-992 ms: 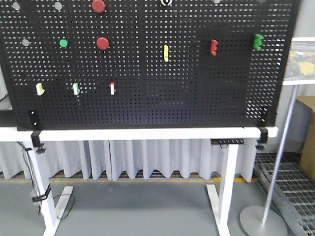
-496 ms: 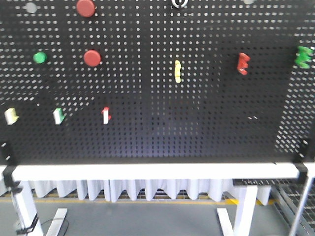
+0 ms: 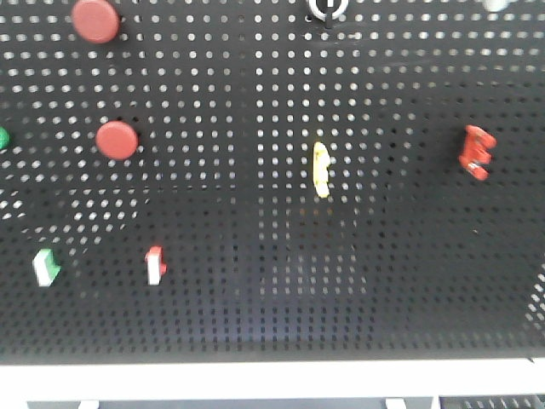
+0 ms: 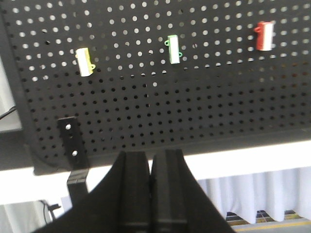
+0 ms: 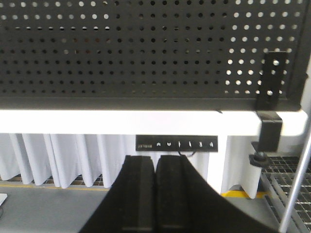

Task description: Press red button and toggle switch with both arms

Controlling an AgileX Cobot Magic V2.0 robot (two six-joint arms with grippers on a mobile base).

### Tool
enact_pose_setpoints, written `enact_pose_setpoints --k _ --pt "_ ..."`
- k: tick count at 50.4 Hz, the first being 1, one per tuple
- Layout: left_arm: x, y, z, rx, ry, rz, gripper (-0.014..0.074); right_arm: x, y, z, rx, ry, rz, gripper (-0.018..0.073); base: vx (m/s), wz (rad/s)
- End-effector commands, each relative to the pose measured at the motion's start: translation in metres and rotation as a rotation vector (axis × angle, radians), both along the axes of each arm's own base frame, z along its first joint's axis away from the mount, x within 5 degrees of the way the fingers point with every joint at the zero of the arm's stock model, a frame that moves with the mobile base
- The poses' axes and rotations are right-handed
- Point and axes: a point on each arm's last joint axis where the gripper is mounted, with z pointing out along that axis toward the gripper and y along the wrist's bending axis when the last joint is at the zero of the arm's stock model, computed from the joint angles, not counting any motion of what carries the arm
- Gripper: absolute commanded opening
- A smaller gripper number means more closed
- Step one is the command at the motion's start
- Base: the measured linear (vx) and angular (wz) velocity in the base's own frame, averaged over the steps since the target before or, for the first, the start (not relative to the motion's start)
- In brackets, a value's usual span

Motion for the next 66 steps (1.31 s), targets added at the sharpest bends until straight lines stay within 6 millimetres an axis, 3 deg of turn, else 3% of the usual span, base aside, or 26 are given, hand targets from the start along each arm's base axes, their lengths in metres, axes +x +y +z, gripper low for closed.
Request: enact_pose_setpoints --k 1,40,49,66 --pt "0.000 0.000 -0.003 -0.002 -0.061 0.000 0.0002 0.000 0.000 0.005 -0.013 -0.087 0.006 -0.0003 0.21 0.01" --pt "0.000 0.000 -0.003 -0.002 -0.061 0.000 0.0002 0.000 0.000 0.005 -0.014 -0.090 0.007 -0.0003 0.09 0.00" --pt "0.000 0.000 -0.003 -0.002 -0.061 0.000 0.0002 0.000 -0.001 0.005 -0.225 -0.103 0.008 -0.0003 0.00 0.00" --pt "-0.001 0.000 0.000 -0.003 -0.097 0.000 0.0002 -0.001 0.001 0.015 -0.232 -0.207 0.017 -0.0003 0.00 0.00"
